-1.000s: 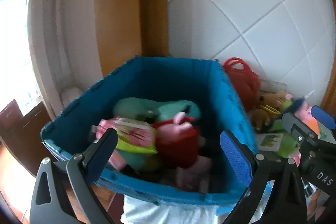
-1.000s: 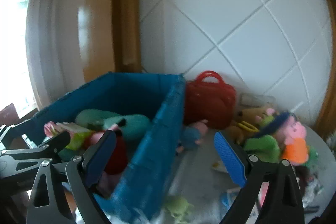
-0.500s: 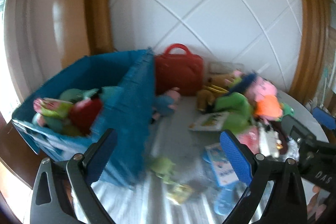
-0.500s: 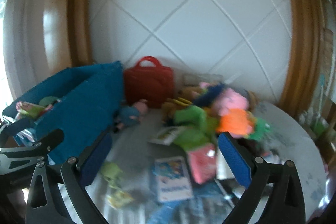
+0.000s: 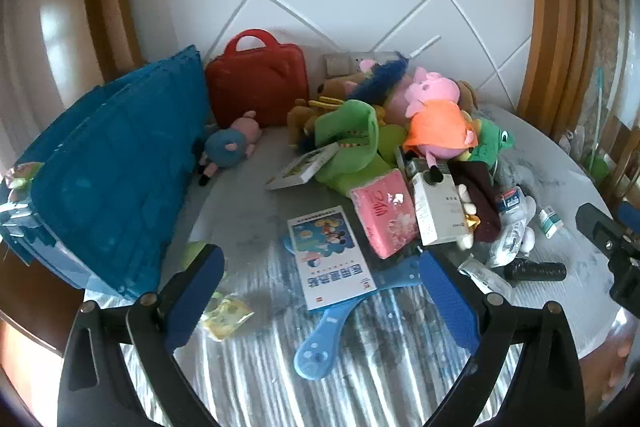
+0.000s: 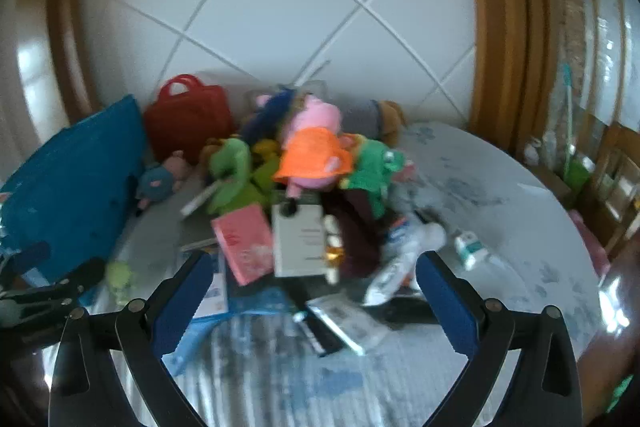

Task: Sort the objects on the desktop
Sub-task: 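Grasp Mickey medical patch box with left tool while right tool grasps white box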

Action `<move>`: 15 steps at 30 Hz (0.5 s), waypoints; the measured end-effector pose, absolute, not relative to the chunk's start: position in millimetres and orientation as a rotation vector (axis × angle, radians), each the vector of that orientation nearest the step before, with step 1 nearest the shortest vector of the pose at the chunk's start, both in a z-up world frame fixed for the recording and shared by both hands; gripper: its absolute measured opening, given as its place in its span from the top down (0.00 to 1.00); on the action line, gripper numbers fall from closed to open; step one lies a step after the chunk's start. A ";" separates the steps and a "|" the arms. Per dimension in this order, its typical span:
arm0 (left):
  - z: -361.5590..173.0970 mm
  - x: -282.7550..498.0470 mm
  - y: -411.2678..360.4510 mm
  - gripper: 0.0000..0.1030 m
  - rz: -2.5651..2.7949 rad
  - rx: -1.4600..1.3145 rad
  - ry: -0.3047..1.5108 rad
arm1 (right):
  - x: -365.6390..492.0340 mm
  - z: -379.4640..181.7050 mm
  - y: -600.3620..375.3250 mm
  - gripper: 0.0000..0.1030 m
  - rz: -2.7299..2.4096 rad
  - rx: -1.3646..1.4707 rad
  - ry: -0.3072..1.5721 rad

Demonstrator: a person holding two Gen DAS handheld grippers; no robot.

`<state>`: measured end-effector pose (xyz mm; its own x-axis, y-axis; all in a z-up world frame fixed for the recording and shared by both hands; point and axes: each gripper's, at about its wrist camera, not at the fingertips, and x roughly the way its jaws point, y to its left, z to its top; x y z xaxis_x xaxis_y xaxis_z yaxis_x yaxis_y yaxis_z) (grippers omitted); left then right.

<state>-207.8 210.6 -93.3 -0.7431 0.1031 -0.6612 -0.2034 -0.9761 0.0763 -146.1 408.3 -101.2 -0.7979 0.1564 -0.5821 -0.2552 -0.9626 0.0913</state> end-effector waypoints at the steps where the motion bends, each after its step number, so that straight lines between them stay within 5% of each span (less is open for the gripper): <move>1: -95.0 -210.0 212.8 0.03 2.777 -1.047 0.212 | -148.7 -103.3 414.2 0.00 2.763 -0.883 0.244; 7: -112.7 -245.0 222.1 0.03 2.770 -1.099 0.220 | -182.1 -117.8 433.0 0.01 2.743 -0.939 0.250; 9: -119.8 -259.0 221.0 0.03 2.768 -1.118 0.232 | -198.4 -125.6 434.8 0.06 2.743 -0.962 0.269; 11: -129.0 -275.3 216.9 0.03 2.767 -1.147 0.232 | -218.3 -135.8 431.9 0.24 2.745 -1.008 0.279; 15: -155.1 -303.7 211.0 0.03 2.754 -1.226 0.230 | -246.7 -159.2 425.7 0.28 2.745 -1.082 0.294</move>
<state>-303.7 211.0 -155.1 -0.6653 0.0458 -0.7452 -0.1687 -0.9815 0.0903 -246.7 425.7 -159.2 -0.7202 0.0904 -0.6879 -0.2341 -0.9650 0.1183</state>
